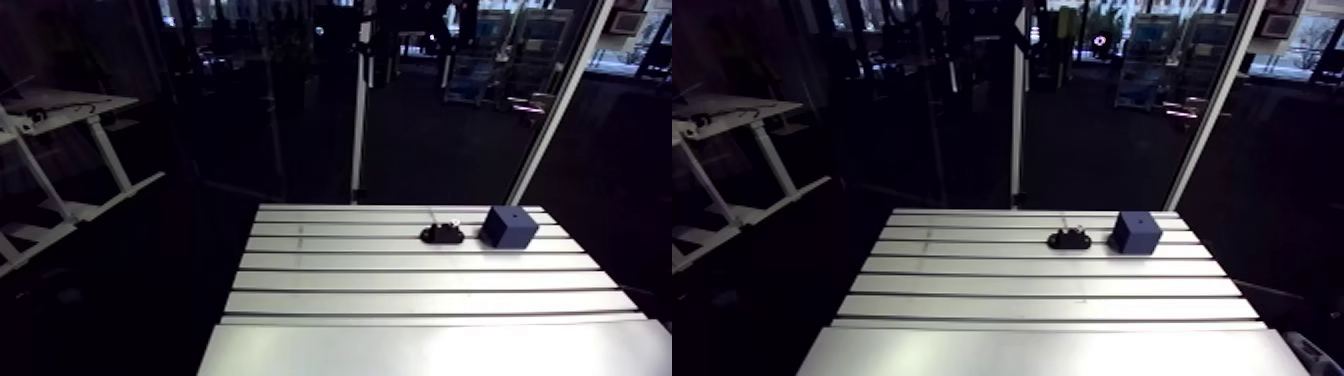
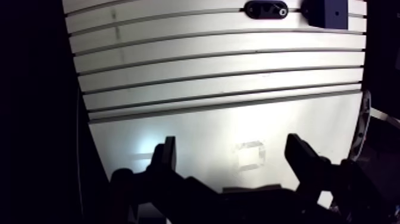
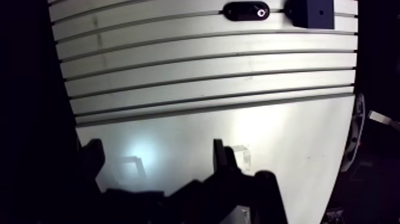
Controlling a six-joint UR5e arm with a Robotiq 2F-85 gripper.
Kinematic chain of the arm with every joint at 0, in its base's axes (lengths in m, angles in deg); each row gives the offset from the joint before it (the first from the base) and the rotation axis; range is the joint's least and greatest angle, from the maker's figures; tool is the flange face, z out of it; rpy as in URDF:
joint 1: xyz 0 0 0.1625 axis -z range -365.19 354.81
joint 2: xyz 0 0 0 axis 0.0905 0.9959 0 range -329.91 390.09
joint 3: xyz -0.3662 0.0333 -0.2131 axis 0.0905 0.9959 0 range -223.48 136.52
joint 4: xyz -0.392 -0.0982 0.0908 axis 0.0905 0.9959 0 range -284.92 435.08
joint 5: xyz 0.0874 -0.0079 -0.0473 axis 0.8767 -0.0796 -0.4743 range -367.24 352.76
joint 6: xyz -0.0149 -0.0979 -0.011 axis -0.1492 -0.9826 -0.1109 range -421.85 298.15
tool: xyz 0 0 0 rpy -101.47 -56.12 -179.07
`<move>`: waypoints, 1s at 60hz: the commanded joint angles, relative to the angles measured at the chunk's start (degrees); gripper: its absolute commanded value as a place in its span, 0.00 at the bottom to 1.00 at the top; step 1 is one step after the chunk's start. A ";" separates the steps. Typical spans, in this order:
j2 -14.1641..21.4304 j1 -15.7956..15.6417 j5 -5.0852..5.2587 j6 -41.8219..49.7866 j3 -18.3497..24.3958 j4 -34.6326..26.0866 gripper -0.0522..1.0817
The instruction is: Pick up the M10 bolt and insert it into the hole until fully seated.
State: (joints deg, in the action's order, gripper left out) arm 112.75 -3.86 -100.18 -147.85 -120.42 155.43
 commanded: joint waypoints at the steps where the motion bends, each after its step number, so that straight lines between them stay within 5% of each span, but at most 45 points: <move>1: -0.80 -1.51 2.20 -0.70 0.44 0.10 0.05; 60: -0.71 -0.48 1.85 -5.70 -0.86 0.46 0.05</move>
State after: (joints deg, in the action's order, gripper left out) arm 111.97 -4.76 -98.23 -149.76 -120.62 155.75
